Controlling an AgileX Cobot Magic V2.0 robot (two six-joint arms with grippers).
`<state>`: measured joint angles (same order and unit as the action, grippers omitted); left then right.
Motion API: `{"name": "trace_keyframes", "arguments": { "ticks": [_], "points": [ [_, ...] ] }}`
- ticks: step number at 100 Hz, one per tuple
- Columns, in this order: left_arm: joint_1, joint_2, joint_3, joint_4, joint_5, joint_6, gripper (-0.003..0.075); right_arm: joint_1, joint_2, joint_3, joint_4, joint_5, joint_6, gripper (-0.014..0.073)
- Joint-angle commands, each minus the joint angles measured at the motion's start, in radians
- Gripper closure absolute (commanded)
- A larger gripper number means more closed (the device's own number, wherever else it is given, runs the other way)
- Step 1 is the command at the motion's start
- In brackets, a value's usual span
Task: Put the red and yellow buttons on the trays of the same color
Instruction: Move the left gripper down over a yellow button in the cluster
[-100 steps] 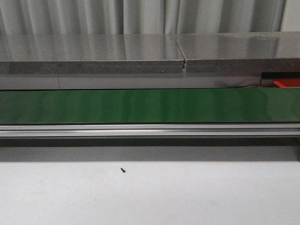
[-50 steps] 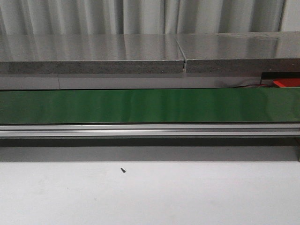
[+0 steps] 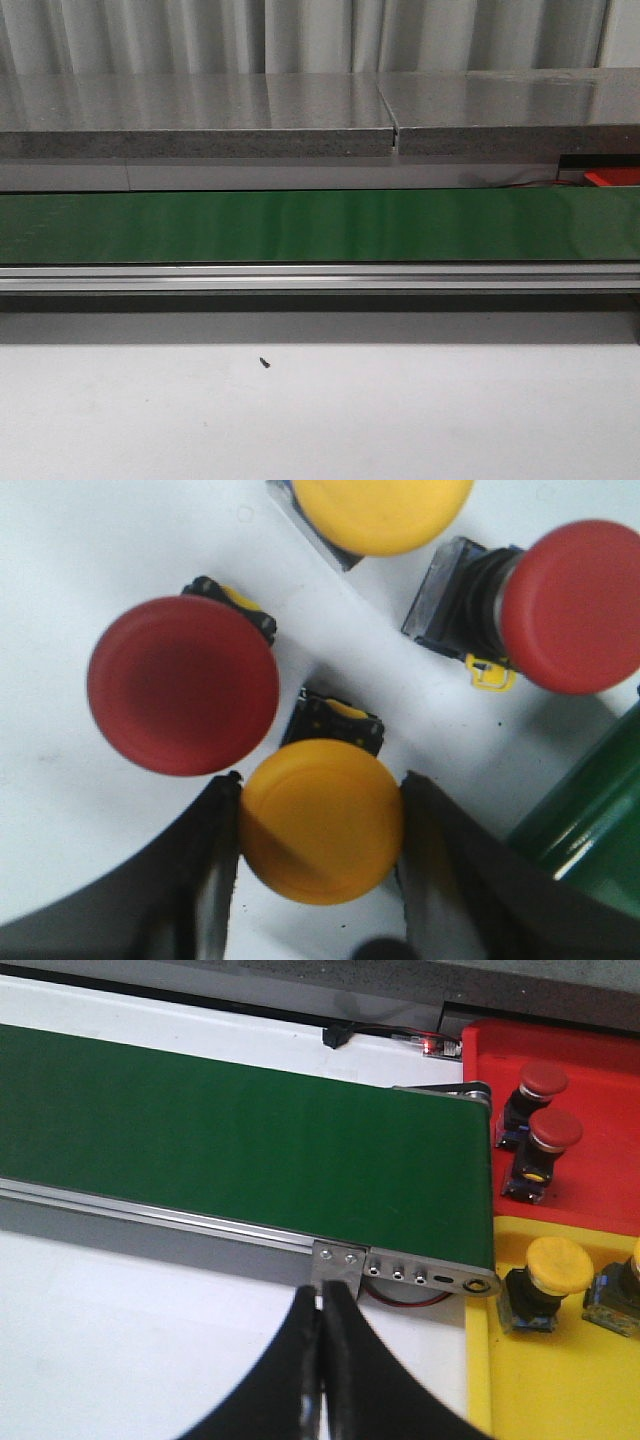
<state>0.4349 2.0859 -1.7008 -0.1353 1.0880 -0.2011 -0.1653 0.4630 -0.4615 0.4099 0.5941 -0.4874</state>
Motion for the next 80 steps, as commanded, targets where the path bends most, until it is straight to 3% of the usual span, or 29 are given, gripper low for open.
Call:
{"name": "trace_keyframes", "arguments": {
  "ticks": [1, 51, 80],
  "points": [
    [0.002, -0.095, -0.031, -0.020, -0.002, 0.030, 0.0604, 0.004, 0.003, -0.027, 0.023, -0.064, -0.010, 0.0662],
    [-0.014, -0.441, 0.151, -0.016, -0.066, 0.169, 0.0604, 0.004, 0.003, -0.027, 0.024, -0.064, -0.010, 0.0662],
    [-0.099, -0.463, 0.172, -0.004, -0.060, 0.178, 0.0604, 0.004, 0.003, -0.027, 0.024, -0.063, -0.010, 0.0662]
  ]
}}
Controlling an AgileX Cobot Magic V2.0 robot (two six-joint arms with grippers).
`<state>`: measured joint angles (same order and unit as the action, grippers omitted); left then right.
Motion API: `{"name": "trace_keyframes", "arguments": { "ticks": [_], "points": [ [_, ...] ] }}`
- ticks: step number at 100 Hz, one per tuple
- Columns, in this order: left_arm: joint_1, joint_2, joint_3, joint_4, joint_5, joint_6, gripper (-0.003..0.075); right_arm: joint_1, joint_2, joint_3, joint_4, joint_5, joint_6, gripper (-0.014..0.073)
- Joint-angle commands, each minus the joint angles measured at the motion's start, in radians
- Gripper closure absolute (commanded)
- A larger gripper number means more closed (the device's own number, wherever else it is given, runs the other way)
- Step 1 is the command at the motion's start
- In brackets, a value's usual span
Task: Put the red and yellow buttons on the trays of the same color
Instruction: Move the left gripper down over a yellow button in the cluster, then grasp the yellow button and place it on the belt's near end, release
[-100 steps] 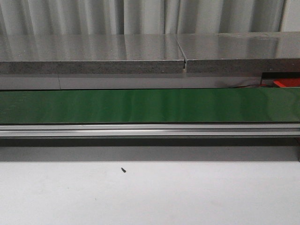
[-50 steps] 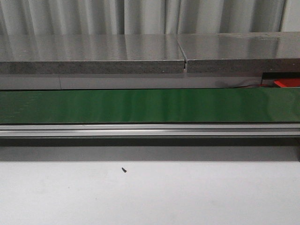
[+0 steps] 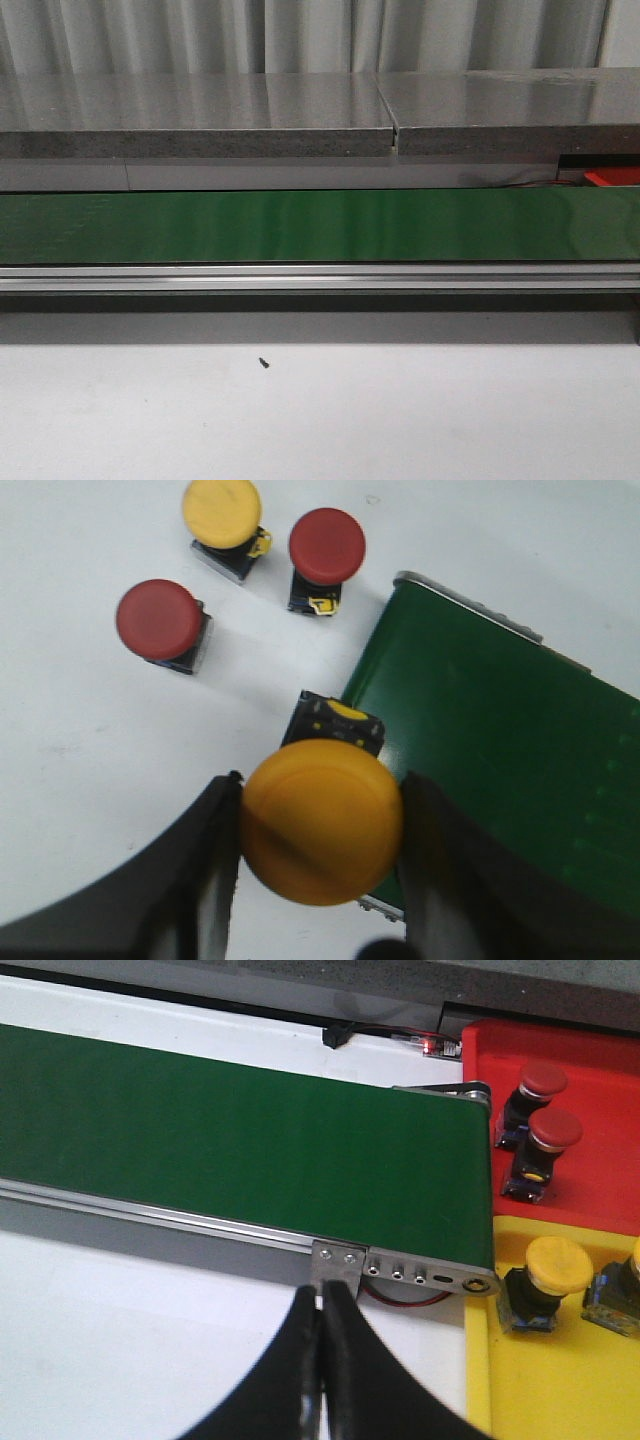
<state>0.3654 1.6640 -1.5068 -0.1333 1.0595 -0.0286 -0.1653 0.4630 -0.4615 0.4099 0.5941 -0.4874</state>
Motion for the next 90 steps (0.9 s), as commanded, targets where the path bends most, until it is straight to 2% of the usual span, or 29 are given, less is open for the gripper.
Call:
{"name": "trace_keyframes", "arguments": {
  "ticks": [1, 24, 42, 52, 71, 78, 90],
  "points": [
    [-0.034, -0.039, -0.022, -0.006, -0.031, 0.006, 0.0604, 0.004, 0.003, -0.027, 0.024, -0.063, -0.010, 0.0662],
    [-0.106, 0.031, -0.020, 0.030, -0.003, 0.012, 0.0604, 0.004, 0.003, -0.027, 0.024, -0.063, -0.010, 0.0662],
    [-0.119, 0.061, -0.020, 0.038, 0.001, 0.012, 0.0588, 0.004, 0.003, -0.027, 0.024, -0.063, -0.010, 0.0662],
    [-0.119, 0.067, -0.020, 0.038, 0.001, 0.029, 0.0507, 0.004, 0.003, -0.027, 0.024, -0.063, -0.010, 0.0662],
    [-0.119, 0.067, -0.027, 0.033, 0.002, 0.043, 0.0244, 0.004, 0.003, -0.027, 0.024, -0.063, -0.010, 0.0662],
    [-0.119, 0.067, -0.029, 0.009, 0.003, 0.043, 0.0202, 0.004, 0.003, -0.027, 0.024, -0.063, -0.010, 0.0662],
    [-0.119, 0.059, -0.029, -0.012, -0.003, 0.047, 0.0201, 0.004, 0.003, -0.027, 0.024, -0.063, -0.010, 0.0662]
  ]
}}
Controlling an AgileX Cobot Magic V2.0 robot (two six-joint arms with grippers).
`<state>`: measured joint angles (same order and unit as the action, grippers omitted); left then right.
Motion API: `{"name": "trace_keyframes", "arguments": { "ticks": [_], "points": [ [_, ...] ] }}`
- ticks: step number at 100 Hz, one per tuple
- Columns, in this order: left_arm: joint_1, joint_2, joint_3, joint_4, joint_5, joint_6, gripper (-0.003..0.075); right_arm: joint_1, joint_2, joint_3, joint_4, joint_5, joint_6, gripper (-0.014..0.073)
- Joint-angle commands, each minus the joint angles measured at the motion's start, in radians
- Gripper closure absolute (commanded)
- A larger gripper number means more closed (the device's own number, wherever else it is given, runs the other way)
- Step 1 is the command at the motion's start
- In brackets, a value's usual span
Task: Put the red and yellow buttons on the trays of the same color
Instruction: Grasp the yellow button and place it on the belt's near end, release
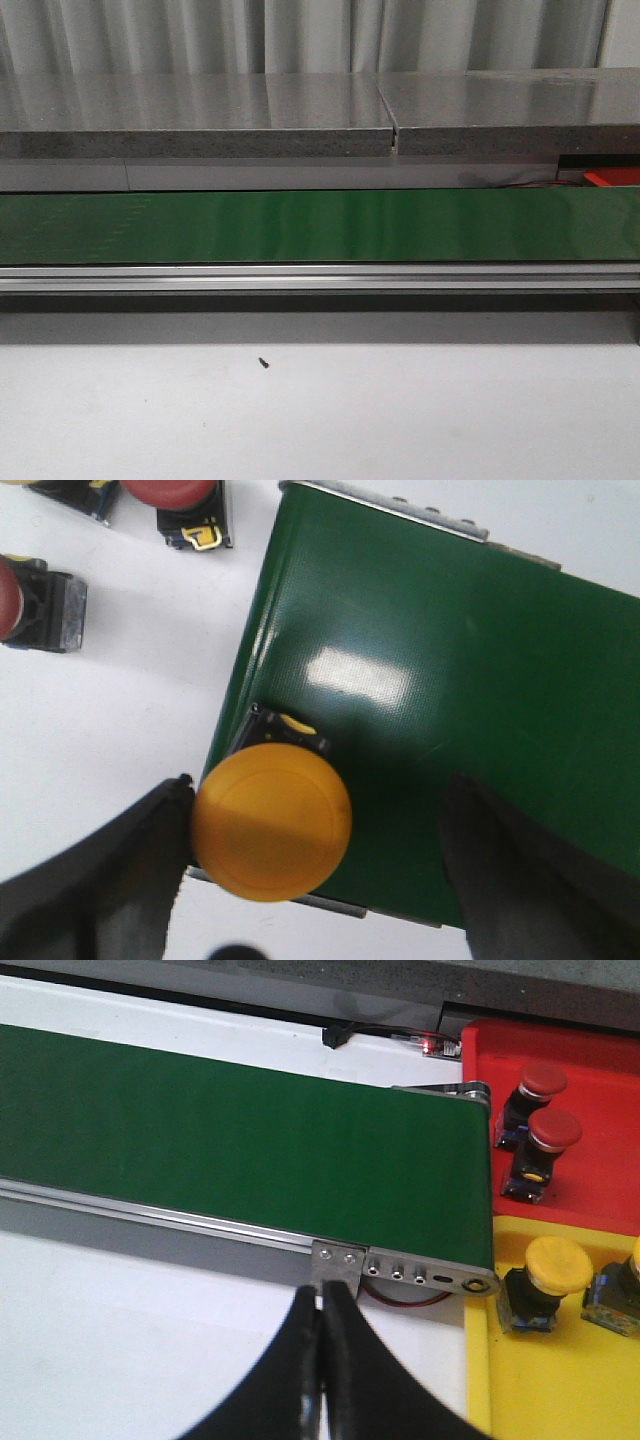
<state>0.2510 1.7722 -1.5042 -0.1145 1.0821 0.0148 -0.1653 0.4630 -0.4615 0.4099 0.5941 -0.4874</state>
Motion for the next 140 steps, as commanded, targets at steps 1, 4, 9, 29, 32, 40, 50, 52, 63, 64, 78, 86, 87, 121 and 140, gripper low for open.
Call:
{"name": "trace_keyframes", "arguments": {
  "ticks": [1, 4, 9, 29, 32, 40, 50, 52, 63, 64, 78, 86, 87, 121, 140],
  "points": [
    [-0.005, -0.048, -0.032, -0.033, -0.028, 0.004, 0.0201, 0.004, 0.003, -0.027, 0.024, -0.063, -0.010, 0.0662],
    [-0.005, -0.051, -0.032, -0.033, -0.029, 0.004, 0.0201, 0.004, 0.003, -0.027, 0.024, -0.063, -0.010, 0.0662],
    [-0.005, -0.061, -0.032, -0.033, -0.035, 0.004, 0.0201, 0.004, 0.003, -0.027, 0.024, -0.063, -0.010, 0.0662],
    [-0.005, -0.112, -0.032, -0.028, -0.070, 0.004, 0.0201, 0.004, 0.003, -0.027, 0.024, -0.063, -0.010, 0.0662],
    [-0.005, -0.118, -0.032, -0.024, -0.075, 0.004, 0.0201, 0.004, 0.003, -0.027, 0.024, -0.063, -0.010, 0.0662],
    [-0.002, -0.124, -0.032, -0.007, -0.080, 0.004, 0.0201, 0.004, 0.003, -0.027, 0.024, -0.063, -0.010, 0.0662],
    [0.018, -0.124, -0.032, -0.004, -0.080, -0.001, 0.0201, 0.004, 0.003, -0.027, 0.024, -0.063, -0.010, 0.0662],
    [0.024, -0.124, -0.032, -0.004, -0.080, -0.005, 0.0201, 0.004, 0.003, -0.027, 0.024, -0.063, -0.010, 0.0662],
    [0.068, -0.124, -0.032, -0.014, -0.091, -0.007, 0.0201, 0.004, 0.003, -0.027, 0.024, -0.063, -0.010, 0.0662],
    [0.071, -0.124, -0.032, -0.016, -0.093, -0.007, 0.0201, 0.004, 0.003, -0.027, 0.024, -0.063, -0.010, 0.0662],
    [0.142, -0.120, -0.032, -0.018, -0.098, -0.007, 0.0201, 0.004, 0.003, -0.027, 0.024, -0.063, -0.010, 0.0662],
    [0.181, -0.107, -0.032, -0.018, -0.075, -0.007, 0.0204, 0.004, 0.003, -0.027, 0.024, -0.063, -0.010, 0.0662],
    [0.187, -0.102, -0.032, -0.018, -0.071, -0.007, 0.0204, 0.004, 0.003, -0.027, 0.024, -0.063, -0.010, 0.0662],
    [0.252, 0.021, -0.061, -0.018, -0.069, -0.007, 0.0204, 0.004, 0.003, -0.027, 0.024, -0.063, -0.010, 0.0662],
    [0.250, 0.107, -0.120, -0.018, -0.069, -0.007, 0.0204, 0.004, 0.003, -0.027, 0.024, -0.064, -0.010, 0.0662]
  ]
}}
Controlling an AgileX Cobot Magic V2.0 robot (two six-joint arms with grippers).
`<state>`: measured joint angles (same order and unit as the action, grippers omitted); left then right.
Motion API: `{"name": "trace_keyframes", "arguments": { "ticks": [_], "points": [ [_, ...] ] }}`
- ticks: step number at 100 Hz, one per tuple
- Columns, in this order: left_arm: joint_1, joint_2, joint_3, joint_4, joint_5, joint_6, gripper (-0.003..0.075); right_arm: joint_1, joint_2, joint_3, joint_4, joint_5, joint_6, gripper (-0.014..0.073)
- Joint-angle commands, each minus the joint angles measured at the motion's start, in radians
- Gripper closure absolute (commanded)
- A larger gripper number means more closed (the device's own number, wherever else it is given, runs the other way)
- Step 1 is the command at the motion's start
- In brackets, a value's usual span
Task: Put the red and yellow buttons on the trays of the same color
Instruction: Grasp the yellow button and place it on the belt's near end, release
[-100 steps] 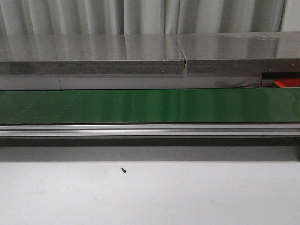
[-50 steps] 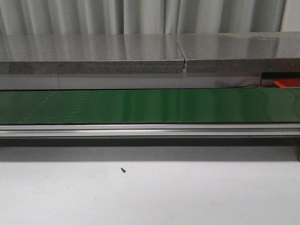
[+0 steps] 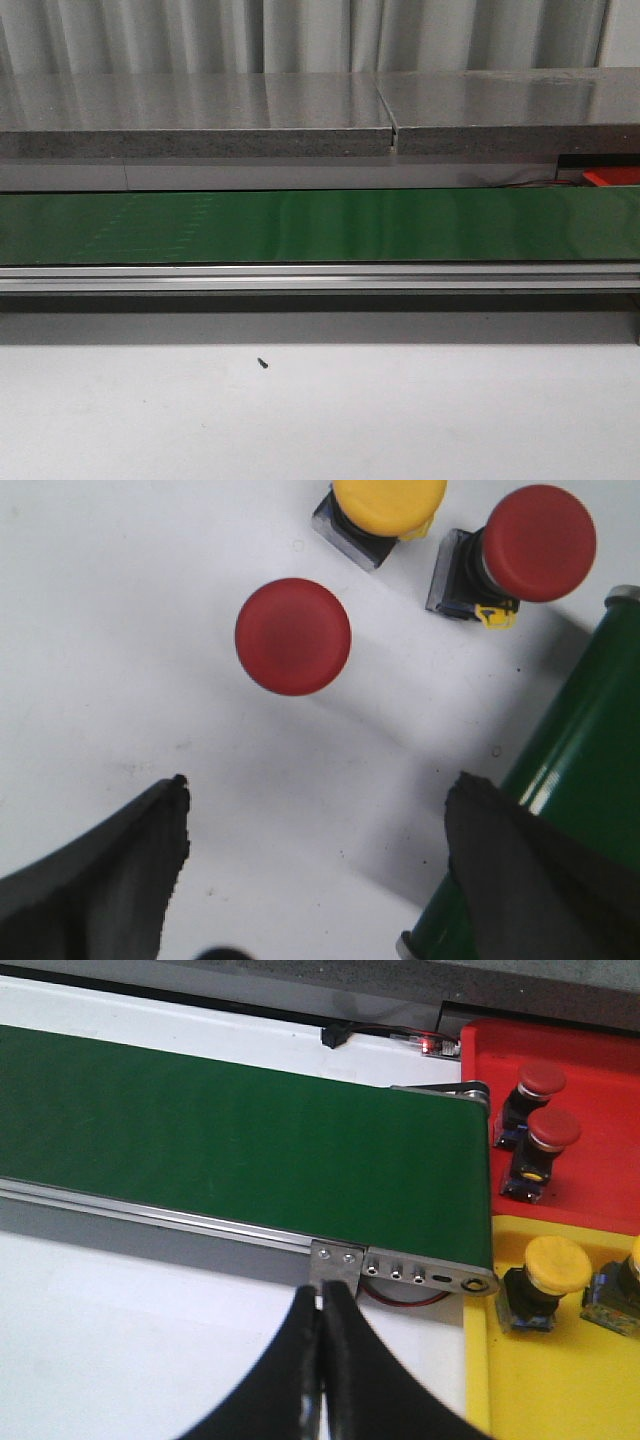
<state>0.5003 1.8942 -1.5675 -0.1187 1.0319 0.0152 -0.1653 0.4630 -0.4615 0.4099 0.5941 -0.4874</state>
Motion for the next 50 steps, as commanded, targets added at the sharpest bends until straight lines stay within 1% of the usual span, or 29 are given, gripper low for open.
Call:
{"name": "trace_keyframes", "arguments": {
  "ticks": [1, 50],
  "points": [
    [0.001, -0.008, -0.062, -0.014, -0.018, -0.008, 0.0204, 0.004, 0.003, -0.027, 0.024, -0.064, -0.010, 0.0662],
    [0.001, 0.165, -0.191, -0.013, -0.032, -0.008, 0.0204, 0.004, 0.003, -0.027, 0.024, -0.064, -0.010, 0.0662]
  ]
}}
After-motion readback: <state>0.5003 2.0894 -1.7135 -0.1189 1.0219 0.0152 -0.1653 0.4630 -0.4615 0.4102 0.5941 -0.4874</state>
